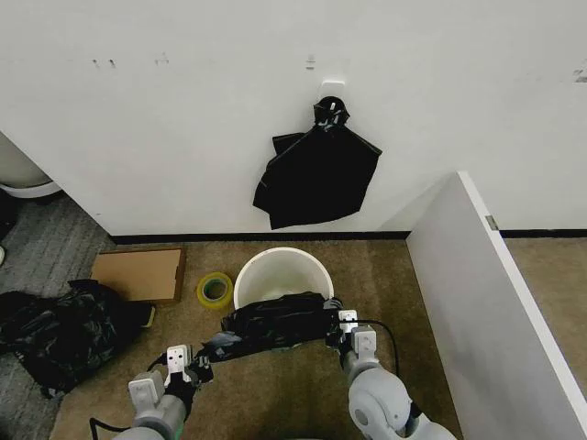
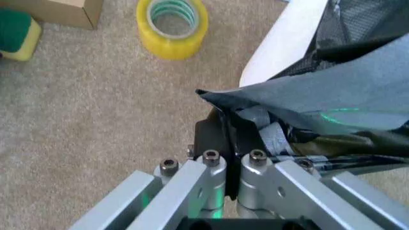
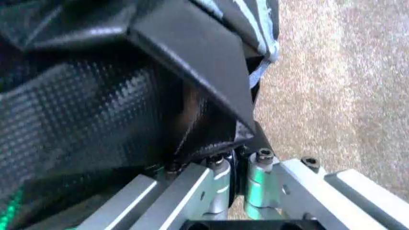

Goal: Place the garbage bag over the trash bin.

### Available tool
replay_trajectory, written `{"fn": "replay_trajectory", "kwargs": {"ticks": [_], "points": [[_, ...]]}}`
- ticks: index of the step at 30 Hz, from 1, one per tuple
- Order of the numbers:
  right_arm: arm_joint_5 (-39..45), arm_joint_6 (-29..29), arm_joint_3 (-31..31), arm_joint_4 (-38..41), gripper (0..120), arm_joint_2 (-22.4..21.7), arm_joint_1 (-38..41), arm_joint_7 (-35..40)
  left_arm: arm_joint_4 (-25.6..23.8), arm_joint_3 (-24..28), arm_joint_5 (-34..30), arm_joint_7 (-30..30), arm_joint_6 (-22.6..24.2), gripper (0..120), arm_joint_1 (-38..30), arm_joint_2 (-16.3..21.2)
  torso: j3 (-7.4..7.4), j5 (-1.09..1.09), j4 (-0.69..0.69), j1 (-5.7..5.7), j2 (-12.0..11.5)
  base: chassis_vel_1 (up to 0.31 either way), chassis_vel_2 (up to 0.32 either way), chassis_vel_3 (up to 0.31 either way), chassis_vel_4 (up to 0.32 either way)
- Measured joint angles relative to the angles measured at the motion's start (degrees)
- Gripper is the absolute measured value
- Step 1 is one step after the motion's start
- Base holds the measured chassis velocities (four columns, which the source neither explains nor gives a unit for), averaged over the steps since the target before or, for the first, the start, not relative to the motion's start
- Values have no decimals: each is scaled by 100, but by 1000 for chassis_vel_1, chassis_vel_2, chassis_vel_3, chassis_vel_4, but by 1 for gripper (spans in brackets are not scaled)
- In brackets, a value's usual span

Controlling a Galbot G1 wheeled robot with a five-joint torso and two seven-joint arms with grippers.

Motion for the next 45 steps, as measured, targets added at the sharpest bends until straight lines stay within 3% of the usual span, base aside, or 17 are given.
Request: {"fn": "replay_trajectory", "kwargs": {"ticks": [9,13,17,21,25,29,35,45], "points": [[-137,136,-28,27,3,-29,-176,-82,-160,-19,71,15,-5,1,180,-101,0,0,0,0,0,0,0,0,0],[-222,204,-3,262,22,-89,-430,-100,-401,-119,260,29,31,19,443,-162,0,0,0,0,0,0,0,0,0],[-302,263,27,378,31,-138,-554,-108,-487,-188,334,73,32,29,552,-199,0,1,1,0,0,0,0,0,0],[-471,342,82,655,51,-244,-835,-155,-670,-259,568,125,17,49,754,-303,-1,0,0,0,0,0,0,0,0],[-645,423,112,796,62,-295,-984,-208,-816,-294,716,130,-8,60,887,-356,-1,1,0,0,0,0,0,0,0],[-784,566,141,918,80,-359,-1141,-265,-985,-393,749,51,-23,78,981,-435,-1,0,0,0,0,0,0,0,0],[-785,807,225,971,97,-435,-1293,-438,-1136,-458,751,26,-35,95,1070,-470,-1,1,0,0,0,0,0,0,0],[-1184,1343,366,1115,100,-655,-1616,-920,-1383,-498,849,21,-40,100,1164,-471,0,1,0,0,0,0,0,0,0]]}}
